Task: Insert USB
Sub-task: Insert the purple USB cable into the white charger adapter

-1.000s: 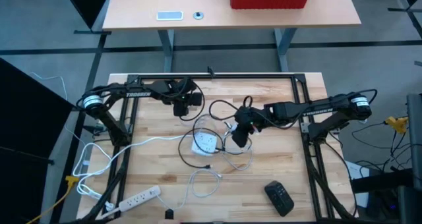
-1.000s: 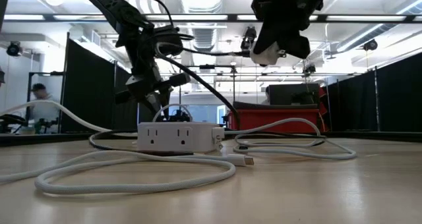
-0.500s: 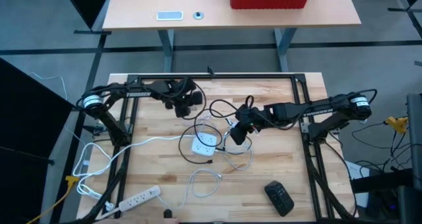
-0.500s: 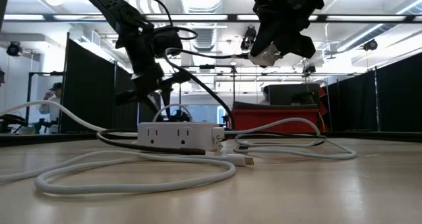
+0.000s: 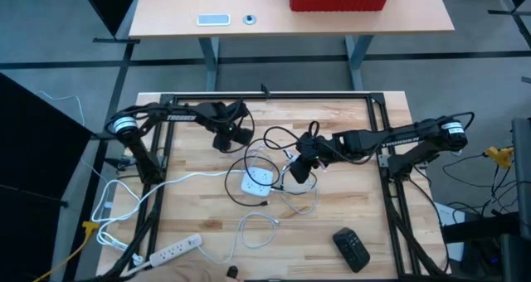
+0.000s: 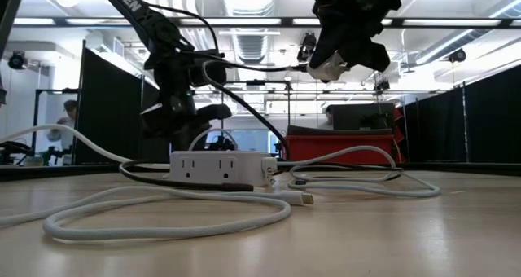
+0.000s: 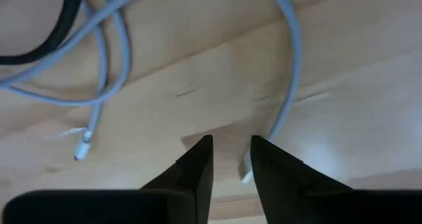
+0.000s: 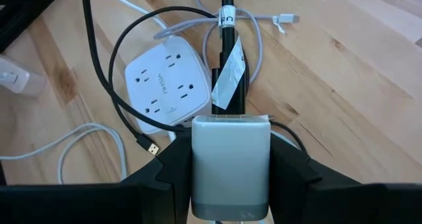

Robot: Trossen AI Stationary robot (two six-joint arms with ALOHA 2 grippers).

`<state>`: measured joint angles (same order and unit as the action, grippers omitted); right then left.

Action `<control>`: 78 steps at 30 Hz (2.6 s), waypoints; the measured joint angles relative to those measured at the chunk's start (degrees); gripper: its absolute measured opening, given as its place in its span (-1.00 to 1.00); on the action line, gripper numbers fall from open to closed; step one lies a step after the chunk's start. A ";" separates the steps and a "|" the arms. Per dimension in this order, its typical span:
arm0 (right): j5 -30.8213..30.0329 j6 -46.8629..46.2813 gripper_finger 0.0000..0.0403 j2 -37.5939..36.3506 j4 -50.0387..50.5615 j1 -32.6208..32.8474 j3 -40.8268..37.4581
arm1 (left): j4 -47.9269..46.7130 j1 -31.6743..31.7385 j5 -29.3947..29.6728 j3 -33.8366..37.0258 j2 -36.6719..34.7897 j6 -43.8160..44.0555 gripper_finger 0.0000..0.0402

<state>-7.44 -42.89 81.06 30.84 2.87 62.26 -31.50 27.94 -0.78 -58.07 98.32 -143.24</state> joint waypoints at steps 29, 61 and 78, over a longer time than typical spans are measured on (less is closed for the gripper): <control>-0.13 -1.01 -0.39 0.02 -2.05 0.64 0.00 | 3.01 0.55 4.94 -0.30 5.00 -5.45 -0.32; -1.61 -0.72 -0.39 0.04 -2.59 0.76 0.00 | -11.72 0.47 -4.57 -6.39 1.87 3.42 -1.00; -2.74 6.10 -0.39 0.04 -4.39 0.85 0.00 | -13.88 0.55 -26.62 -25.20 0.59 71.34 -1.00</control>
<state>-10.18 -36.80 81.10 26.44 3.73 62.26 -45.38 28.49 -27.40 -83.26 98.91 -71.90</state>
